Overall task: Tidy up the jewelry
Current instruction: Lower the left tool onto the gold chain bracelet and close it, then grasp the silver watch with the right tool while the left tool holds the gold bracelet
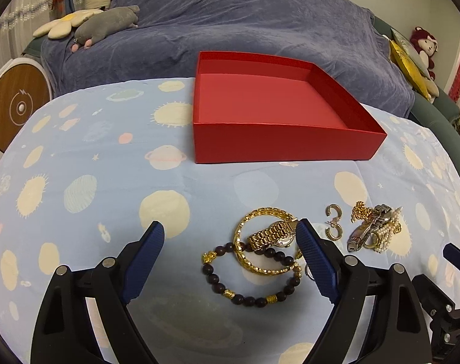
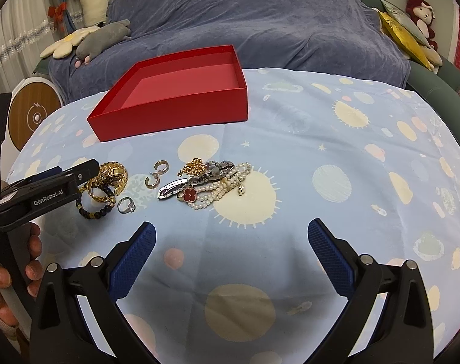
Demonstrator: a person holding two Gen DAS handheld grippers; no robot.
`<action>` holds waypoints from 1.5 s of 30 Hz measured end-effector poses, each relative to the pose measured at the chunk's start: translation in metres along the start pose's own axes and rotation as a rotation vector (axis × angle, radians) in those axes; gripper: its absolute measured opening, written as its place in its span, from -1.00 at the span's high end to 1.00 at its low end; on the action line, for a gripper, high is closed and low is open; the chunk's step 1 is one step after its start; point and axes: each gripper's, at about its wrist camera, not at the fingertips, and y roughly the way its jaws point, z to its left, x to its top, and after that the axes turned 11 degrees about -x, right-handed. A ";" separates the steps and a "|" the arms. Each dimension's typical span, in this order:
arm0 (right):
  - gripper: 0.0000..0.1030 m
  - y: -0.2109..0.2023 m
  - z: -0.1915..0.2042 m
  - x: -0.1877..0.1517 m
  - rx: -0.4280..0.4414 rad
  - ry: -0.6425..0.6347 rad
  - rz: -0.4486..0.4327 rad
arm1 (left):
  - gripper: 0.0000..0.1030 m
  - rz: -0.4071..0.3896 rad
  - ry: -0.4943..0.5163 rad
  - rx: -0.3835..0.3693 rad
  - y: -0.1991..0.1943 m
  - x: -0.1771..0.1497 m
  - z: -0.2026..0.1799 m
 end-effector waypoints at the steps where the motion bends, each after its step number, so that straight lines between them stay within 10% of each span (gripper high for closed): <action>1: -0.90 0.001 0.000 0.000 0.002 0.001 0.001 | -0.66 0.007 0.006 -0.006 0.003 0.000 -0.001; 15: -0.90 0.005 0.009 0.002 0.022 -0.011 0.013 | 0.25 0.046 -0.021 -0.033 0.012 -0.001 0.018; 20: -0.90 0.007 0.010 0.002 0.021 -0.008 0.015 | 0.91 0.061 0.030 -0.067 0.013 -0.004 0.006; 37: -0.89 0.007 0.003 0.009 0.028 0.003 -0.004 | 0.93 -0.054 0.043 -0.220 -0.043 0.009 -0.016; 45: -0.39 0.014 0.003 0.018 0.051 -0.001 0.003 | 0.93 -0.036 -0.006 -0.187 -0.042 0.005 -0.001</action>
